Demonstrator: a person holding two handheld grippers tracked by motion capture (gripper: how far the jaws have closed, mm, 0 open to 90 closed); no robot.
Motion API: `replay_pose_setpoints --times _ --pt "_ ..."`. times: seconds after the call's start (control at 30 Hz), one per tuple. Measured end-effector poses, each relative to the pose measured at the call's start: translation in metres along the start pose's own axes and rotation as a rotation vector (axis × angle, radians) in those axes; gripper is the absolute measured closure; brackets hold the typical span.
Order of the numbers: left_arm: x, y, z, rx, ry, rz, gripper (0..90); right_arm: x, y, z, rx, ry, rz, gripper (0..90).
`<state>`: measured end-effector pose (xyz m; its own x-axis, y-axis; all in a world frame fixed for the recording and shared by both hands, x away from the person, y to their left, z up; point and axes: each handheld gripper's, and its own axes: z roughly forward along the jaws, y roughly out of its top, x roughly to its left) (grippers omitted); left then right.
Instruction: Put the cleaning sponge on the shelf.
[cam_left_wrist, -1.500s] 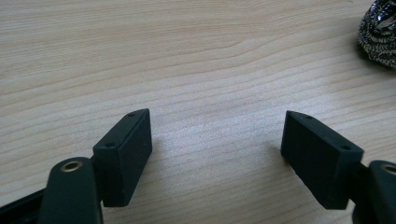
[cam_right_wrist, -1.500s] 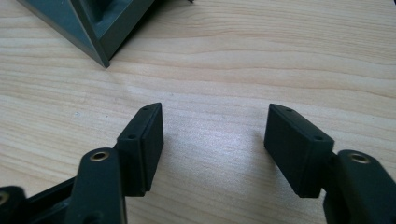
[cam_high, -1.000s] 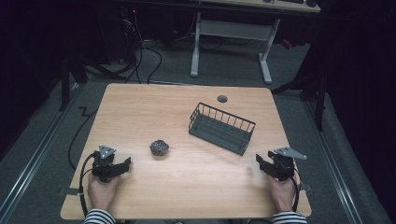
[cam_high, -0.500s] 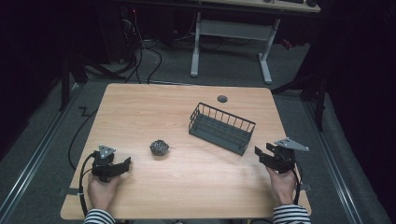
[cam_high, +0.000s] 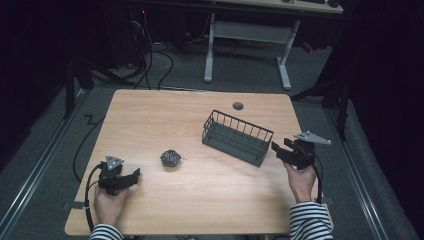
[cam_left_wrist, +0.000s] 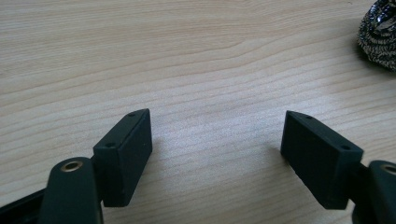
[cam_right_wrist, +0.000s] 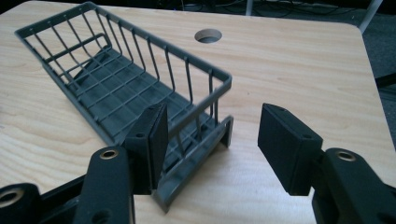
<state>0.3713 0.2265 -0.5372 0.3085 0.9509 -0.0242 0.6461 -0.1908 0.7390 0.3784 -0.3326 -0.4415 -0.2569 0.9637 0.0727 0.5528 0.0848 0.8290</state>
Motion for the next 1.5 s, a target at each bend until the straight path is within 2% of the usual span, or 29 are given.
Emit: replay_pose_setpoints --times 0.23,0.3,0.47,0.5,0.77,1.0,1.2,1.5 --pt "0.000 0.000 0.000 -0.001 0.001 0.000 25.2 -0.004 0.017 0.014 0.006 -0.008 0.006 43.7" --pt "0.000 0.000 0.000 -0.002 0.000 -0.001 25.2 -0.006 0.025 0.021 0.016 -0.009 0.015 44.1" --pt "0.000 0.000 0.000 0.000 0.000 0.000 25.2 -0.005 0.032 0.032 0.041 -0.021 -0.005 45.1" --pt "0.000 0.000 0.000 0.000 0.000 0.000 25.2 -0.006 0.034 0.036 0.051 -0.014 0.005 45.0" --pt "0.000 0.000 0.000 -0.001 0.001 0.002 25.2 -0.005 0.038 0.054 0.097 -0.024 -0.004 46.4" --pt "0.000 0.000 0.000 -0.001 0.002 0.002 25.2 -0.007 0.034 0.066 0.131 -0.007 0.006 49.2" --pt "-0.001 0.000 0.000 -0.001 0.003 0.003 25.2 -0.002 0.032 0.069 0.155 0.013 -0.025 56.3" --pt "0.000 0.000 0.000 -0.001 0.001 0.002 25.2 0.002 0.029 0.067 0.161 0.022 -0.061 63.3"
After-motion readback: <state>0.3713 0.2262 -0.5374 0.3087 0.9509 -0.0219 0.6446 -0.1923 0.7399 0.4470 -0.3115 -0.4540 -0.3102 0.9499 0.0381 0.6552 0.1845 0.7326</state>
